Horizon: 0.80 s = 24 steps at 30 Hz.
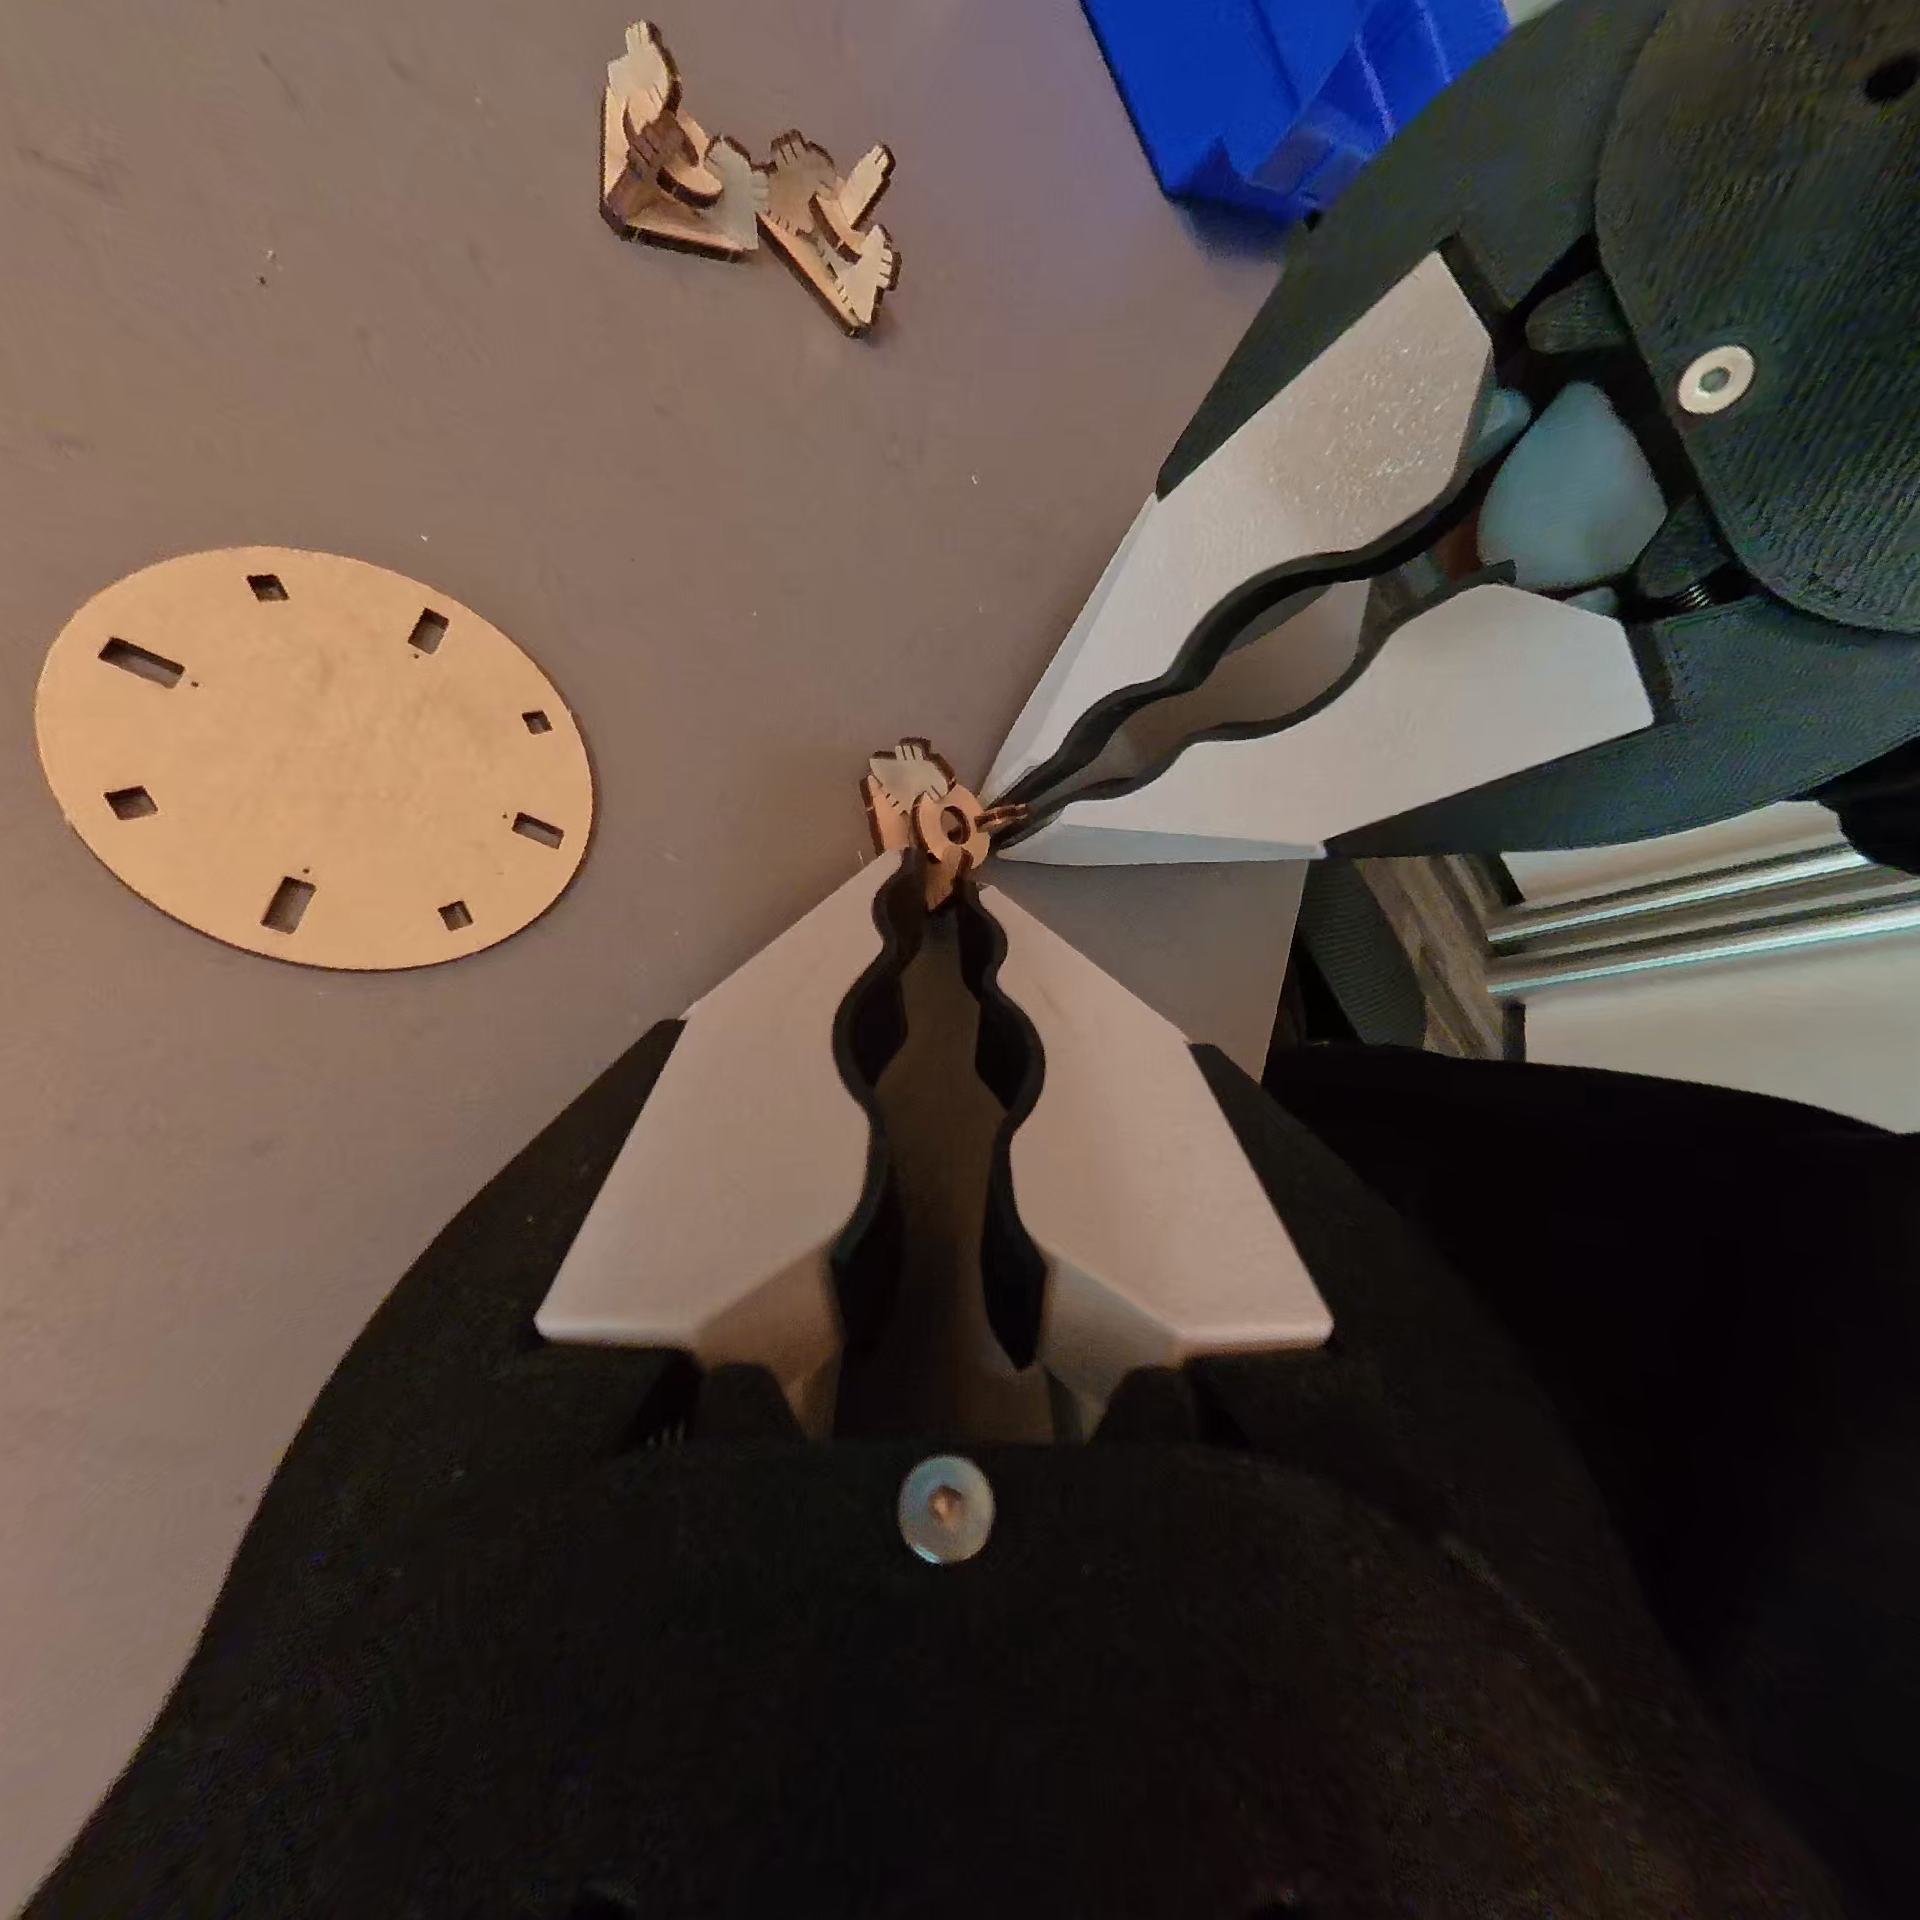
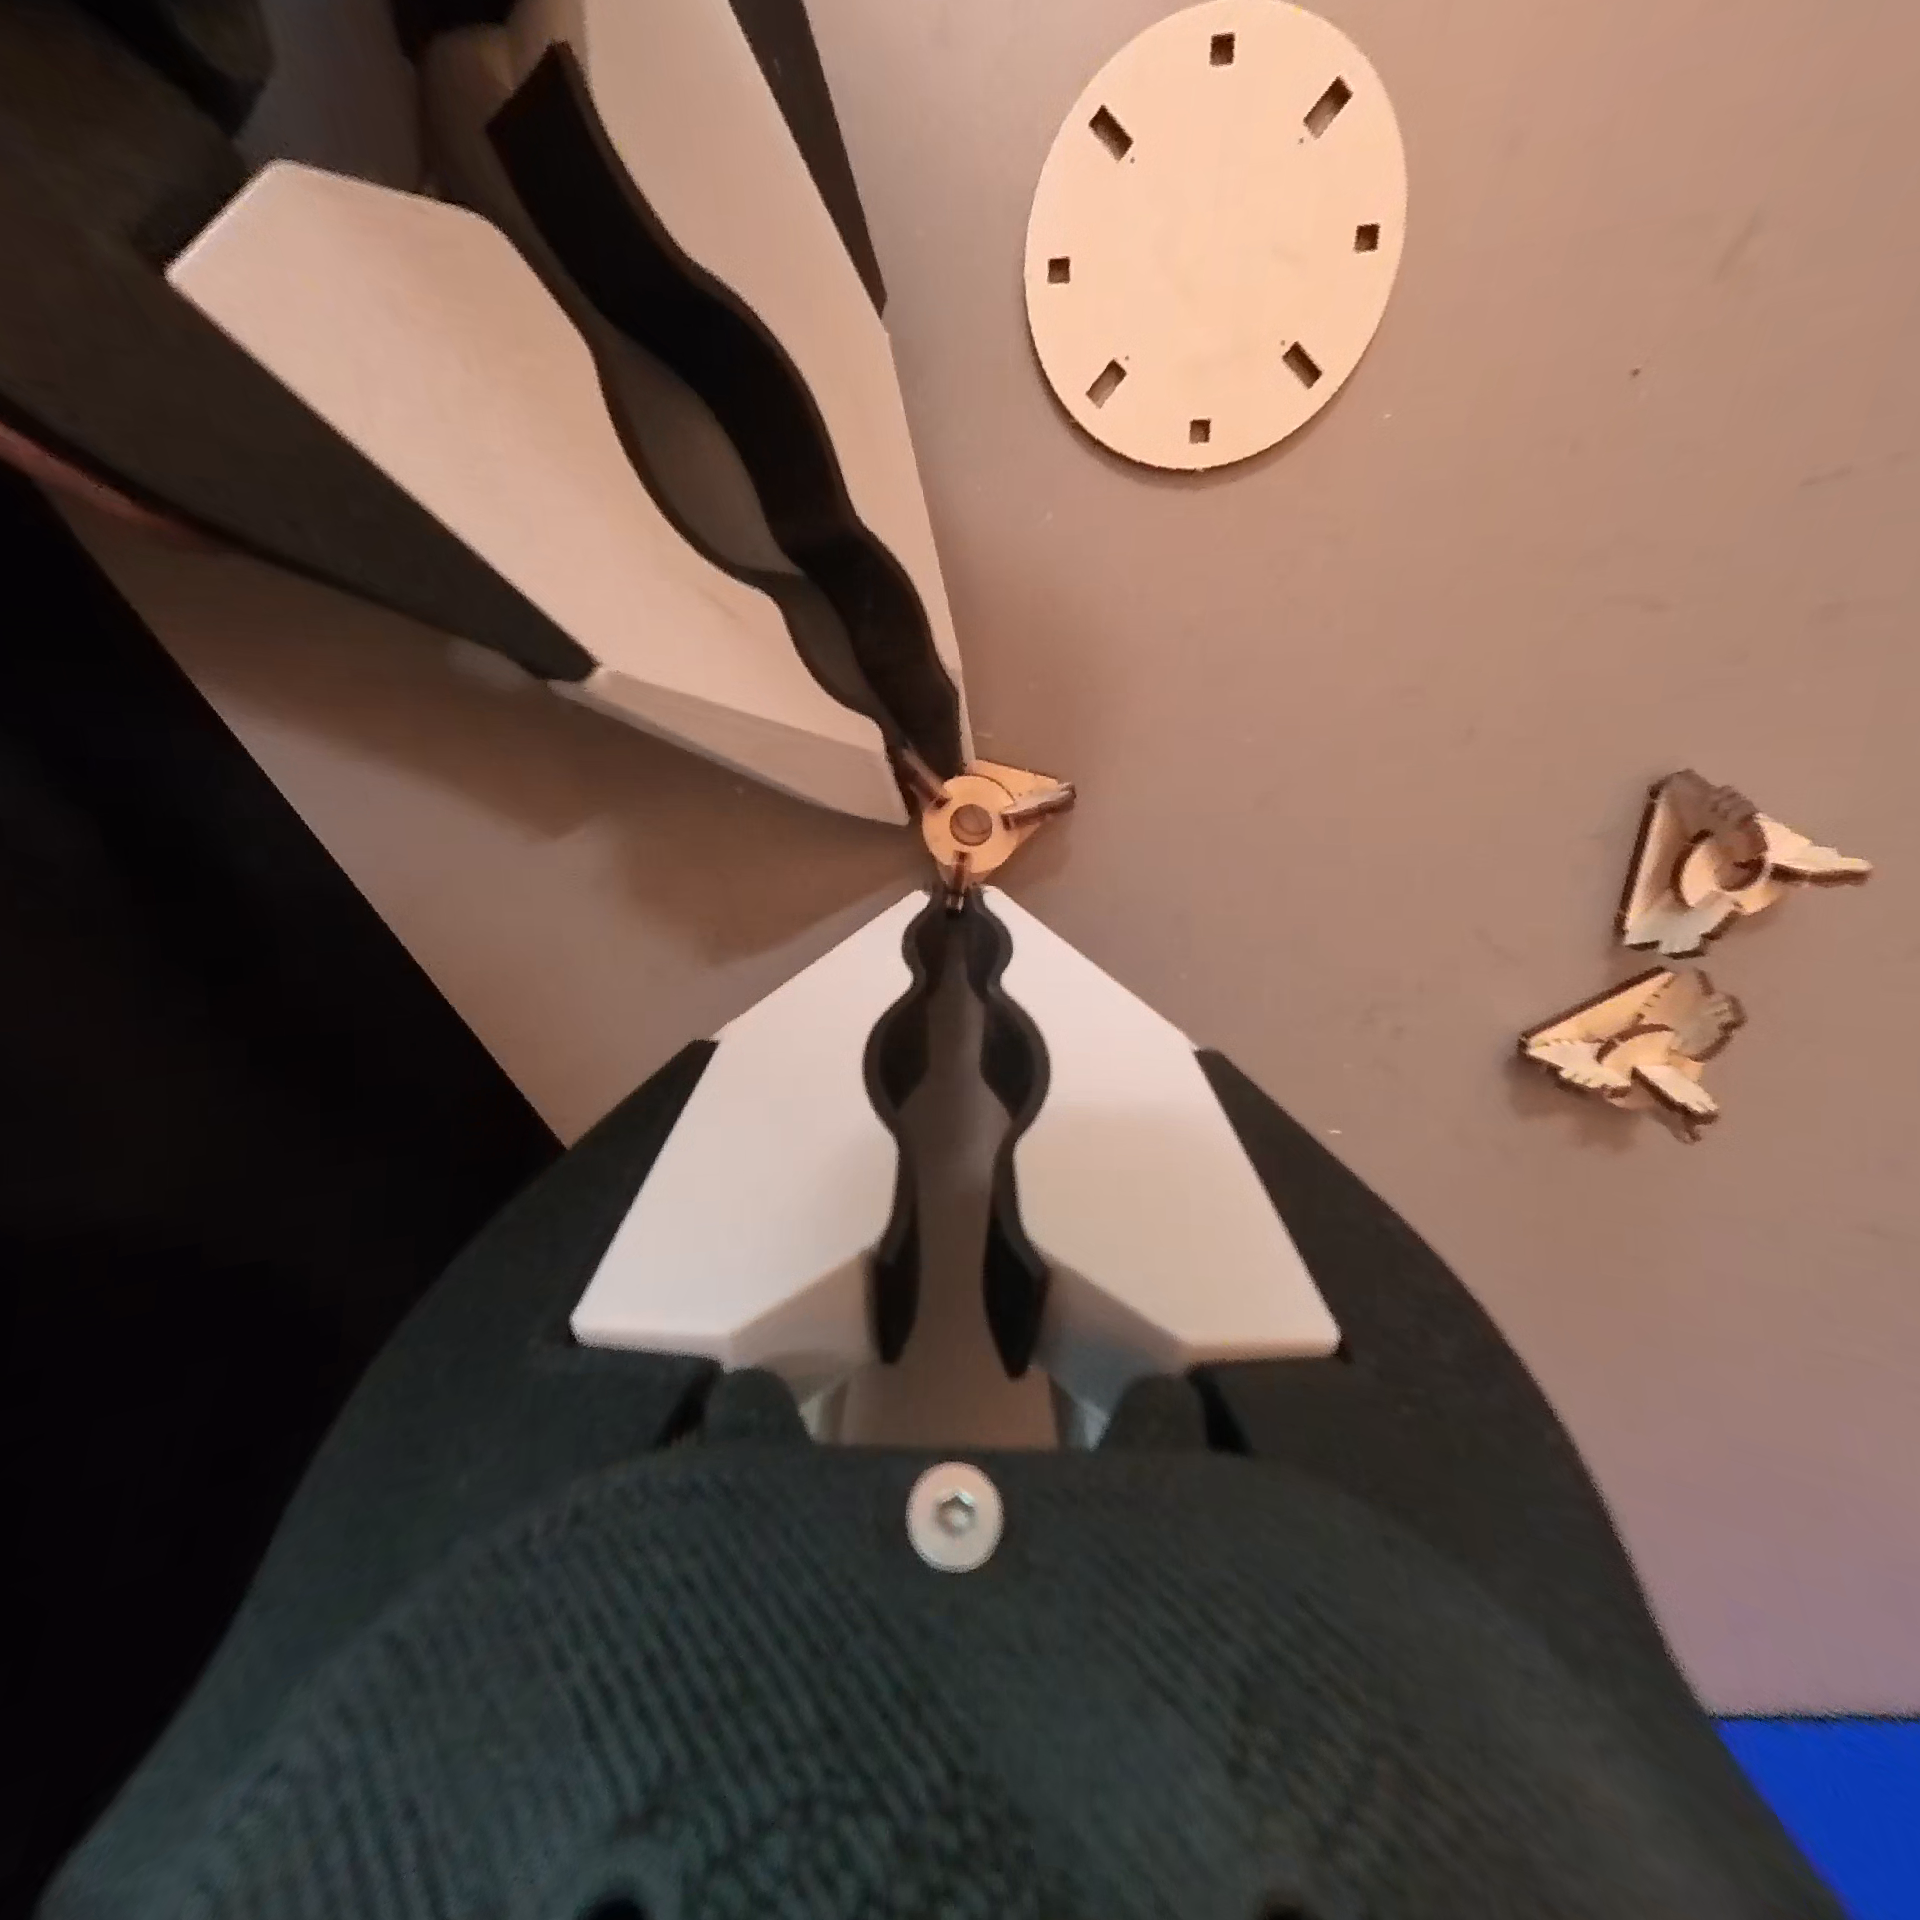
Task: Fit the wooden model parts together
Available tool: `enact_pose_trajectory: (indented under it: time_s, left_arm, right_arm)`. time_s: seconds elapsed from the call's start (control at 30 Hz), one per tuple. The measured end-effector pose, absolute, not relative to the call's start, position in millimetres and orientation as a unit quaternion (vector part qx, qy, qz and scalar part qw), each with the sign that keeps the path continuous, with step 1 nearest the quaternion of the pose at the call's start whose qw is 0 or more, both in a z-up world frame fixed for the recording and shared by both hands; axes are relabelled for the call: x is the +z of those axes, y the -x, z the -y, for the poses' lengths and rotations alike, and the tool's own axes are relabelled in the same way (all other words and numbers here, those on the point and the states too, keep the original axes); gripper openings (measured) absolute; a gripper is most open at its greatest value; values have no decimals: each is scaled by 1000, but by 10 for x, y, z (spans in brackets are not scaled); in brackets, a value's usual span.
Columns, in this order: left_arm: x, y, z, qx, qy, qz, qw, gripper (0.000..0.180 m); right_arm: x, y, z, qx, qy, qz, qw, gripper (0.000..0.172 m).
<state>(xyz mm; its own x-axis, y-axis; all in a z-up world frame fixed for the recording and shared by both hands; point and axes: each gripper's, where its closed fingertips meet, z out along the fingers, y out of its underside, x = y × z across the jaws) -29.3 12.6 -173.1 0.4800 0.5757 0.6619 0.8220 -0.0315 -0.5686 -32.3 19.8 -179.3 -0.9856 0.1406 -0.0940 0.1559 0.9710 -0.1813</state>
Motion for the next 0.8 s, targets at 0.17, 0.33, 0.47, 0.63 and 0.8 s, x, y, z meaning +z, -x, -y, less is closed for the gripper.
enact_pose_trajectory:
  time_s: [0.17, 0.33, 0.47, 0.63, 0.8]
  left_arm:
    - [-1721, 280, -128, -137, 704, 492, 494, 6]
    - [-1711, 253, -125, -145, 702, 489, 497, 4]
    - [-1672, 256, -101, -134, 700, 485, 506, 15]
    - [-1652, 298, -110, -131, 700, 481, 511, 17]
    - [-1683, 362, -156, -133, 702, 488, 502, 14]
  right_arm:
    - [-1784, 306, -198, -138, -68, -988, 10, 4]
    - [-1762, 328, -219, -187, -55, -980, -33, 18]
    - [-1715, 333, -229, -246, -75, -966, -33, 16]
    - [-1658, 308, -251, -286, -90, -954, -19, 11]
    - [-1672, 292, -221, -293, -75, -953, -31, 5]
